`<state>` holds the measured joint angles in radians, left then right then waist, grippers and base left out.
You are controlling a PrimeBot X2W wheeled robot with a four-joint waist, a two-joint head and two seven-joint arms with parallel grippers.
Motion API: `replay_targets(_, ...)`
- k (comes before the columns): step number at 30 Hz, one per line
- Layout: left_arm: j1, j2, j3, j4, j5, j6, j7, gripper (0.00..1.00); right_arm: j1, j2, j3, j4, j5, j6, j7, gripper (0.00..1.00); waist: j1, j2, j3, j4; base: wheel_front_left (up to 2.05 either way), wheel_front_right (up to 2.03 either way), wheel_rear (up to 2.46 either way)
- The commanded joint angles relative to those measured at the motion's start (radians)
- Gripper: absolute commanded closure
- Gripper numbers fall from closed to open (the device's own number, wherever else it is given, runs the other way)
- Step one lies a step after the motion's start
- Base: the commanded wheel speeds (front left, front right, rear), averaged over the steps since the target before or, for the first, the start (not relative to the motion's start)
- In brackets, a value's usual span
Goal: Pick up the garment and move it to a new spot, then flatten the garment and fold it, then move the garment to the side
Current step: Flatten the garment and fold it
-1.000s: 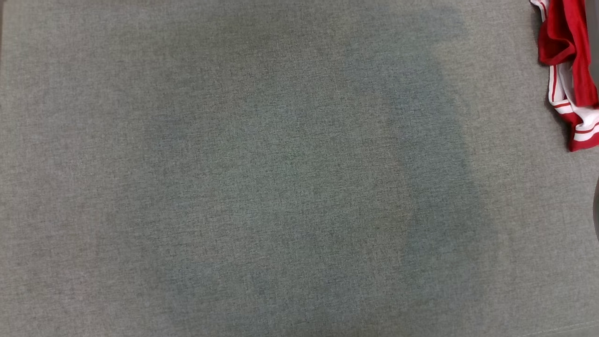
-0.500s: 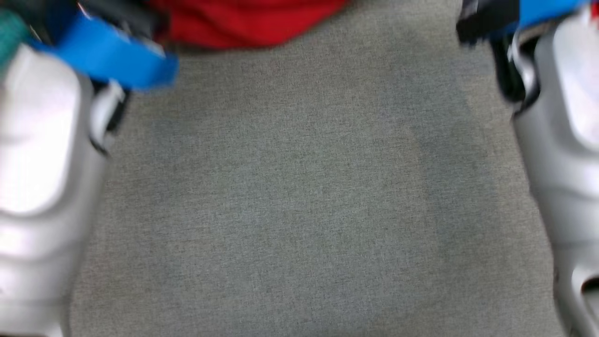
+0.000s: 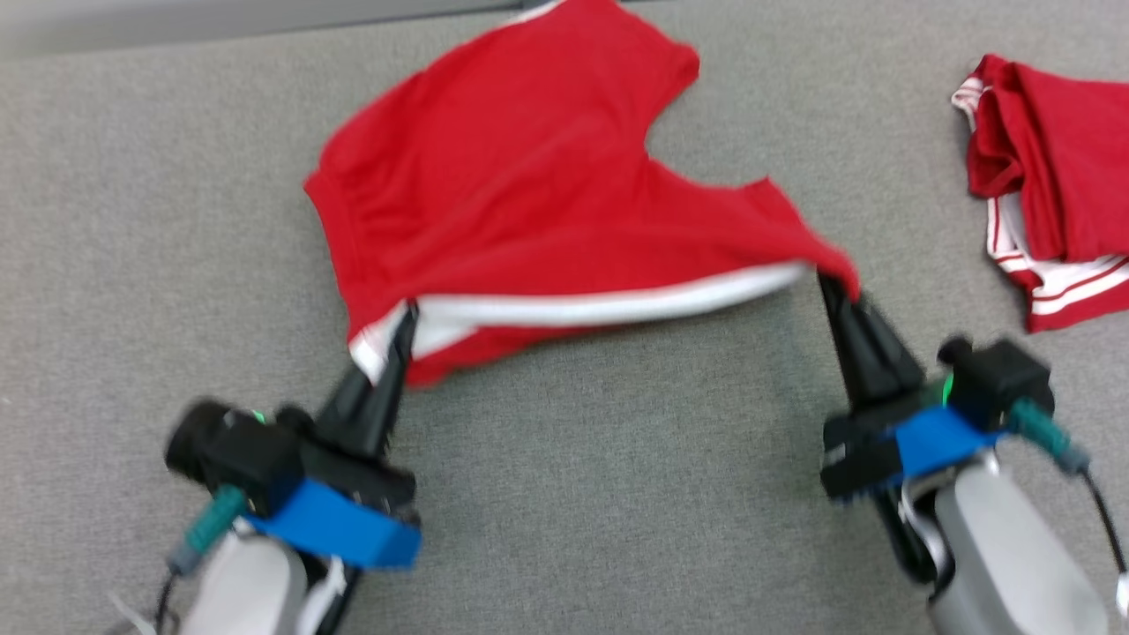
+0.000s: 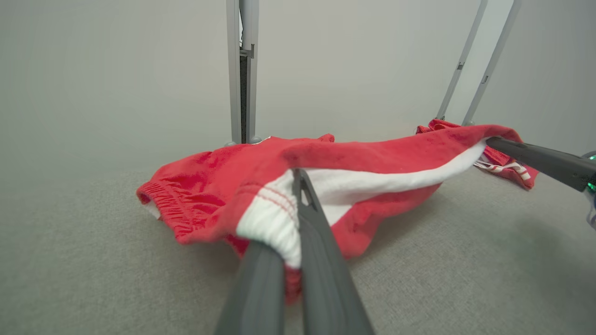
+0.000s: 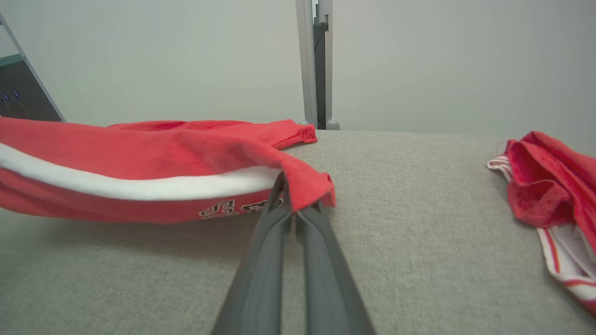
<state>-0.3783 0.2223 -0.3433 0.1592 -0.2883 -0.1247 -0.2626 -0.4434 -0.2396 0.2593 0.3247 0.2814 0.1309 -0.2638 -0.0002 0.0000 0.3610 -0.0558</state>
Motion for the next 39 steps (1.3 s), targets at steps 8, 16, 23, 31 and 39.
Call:
replay_targets(8, 0.254, -0.073, -0.004, 0.002, 0.0, -0.004, -0.003, 1.0, 0.309, 0.015, -0.039, -0.086, 0.022, -0.001, -0.001, 1.0, 0.0002, 0.0, -0.123, 0.016, 0.0, 0.0, 0.0)
replay_targets(16, 0.398, -0.089, 0.003, -0.026, 0.011, -0.006, -0.003, 1.0, 0.508, 0.044, -0.107, -0.204, 0.024, -0.001, 0.022, 1.0, 0.0002, 0.0, -0.166, 0.025, 0.0, 0.0, 0.0)
replay_targets(23, 0.355, -0.084, -0.017, -0.042, 0.016, -0.007, -0.003, 1.0, 0.462, 0.04, -0.149, -0.28, -0.013, -0.001, 0.064, 1.0, 0.0002, 0.0, -0.173, 0.04, 0.0, 0.0, 0.0)
replay_targets(31, 0.222, -0.054, -0.008, -0.041, 0.025, -0.007, -0.003, 1.0, 0.225, -0.01, -0.102, -0.254, -0.077, -0.001, 0.123, 1.0, 0.0002, 0.0, -0.12, 0.071, 0.0, 0.0, 0.0)
replay_targets(39, 0.039, -0.041, -0.014, -0.001, 0.019, -0.006, -0.003, 1.0, -0.12, -0.035, -0.072, -0.075, -0.094, -0.001, 0.151, 1.0, 0.0002, 0.0, 0.007, 0.123, 0.0, 0.0, 0.0)
